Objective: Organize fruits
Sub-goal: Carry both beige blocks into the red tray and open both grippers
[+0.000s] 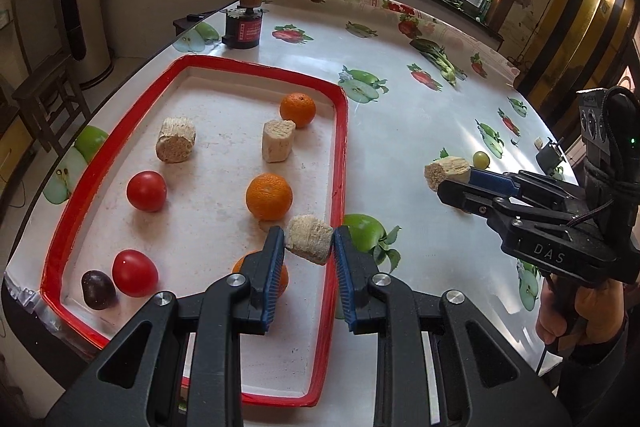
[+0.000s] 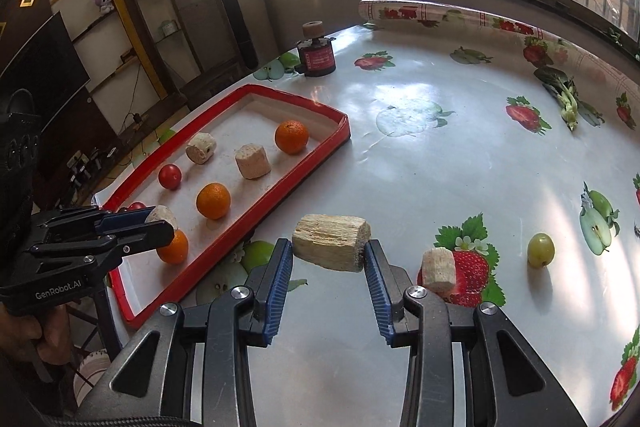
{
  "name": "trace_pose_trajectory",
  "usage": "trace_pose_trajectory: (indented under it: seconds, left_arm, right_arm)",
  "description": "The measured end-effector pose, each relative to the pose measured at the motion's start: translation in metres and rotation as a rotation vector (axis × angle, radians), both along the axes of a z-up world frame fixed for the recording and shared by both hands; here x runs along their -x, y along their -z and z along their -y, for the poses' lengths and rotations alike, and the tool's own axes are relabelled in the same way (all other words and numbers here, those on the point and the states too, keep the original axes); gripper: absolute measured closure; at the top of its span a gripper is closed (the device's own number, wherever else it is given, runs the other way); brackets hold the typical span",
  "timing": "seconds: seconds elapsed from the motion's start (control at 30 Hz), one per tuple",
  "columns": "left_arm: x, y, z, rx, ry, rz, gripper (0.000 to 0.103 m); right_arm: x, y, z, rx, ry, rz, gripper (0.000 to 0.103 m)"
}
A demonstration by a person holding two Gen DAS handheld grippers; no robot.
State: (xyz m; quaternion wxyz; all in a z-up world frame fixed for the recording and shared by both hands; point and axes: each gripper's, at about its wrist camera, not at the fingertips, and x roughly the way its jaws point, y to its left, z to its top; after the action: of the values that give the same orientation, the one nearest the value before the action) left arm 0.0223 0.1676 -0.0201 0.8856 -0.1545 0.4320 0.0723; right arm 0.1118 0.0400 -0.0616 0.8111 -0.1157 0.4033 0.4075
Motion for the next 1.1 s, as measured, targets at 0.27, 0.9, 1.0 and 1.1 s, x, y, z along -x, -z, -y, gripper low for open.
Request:
trace_pose_trajectory:
  seconds: [0.27,0.9,1.0,1.1]
  left_arm:
    - [0.008,0.002,-0.024,0.010,-0.048,0.003,0.080]
    - [-0.010,0.021,-0.065,0.032,-0.119,-0.037,0.080]
    - [-0.016,0.024,-0.066,0.015,-0.122,-0.049,0.080]
    - [-0.021,0.028,-0.066,0.009,-0.119,-0.063,0.080]
  right_arm:
    - [0.006,0.000,-0.025,0.002,-0.045,-0.002,0.065]
    - [-0.013,0.009,-0.095,0.014,-0.109,-0.016,0.065]
    - [-0.022,0.014,-0.104,0.024,-0.109,-0.019,0.065]
    - [-0.033,0.020,-0.110,0.038,-0.101,-0.026,0.065]
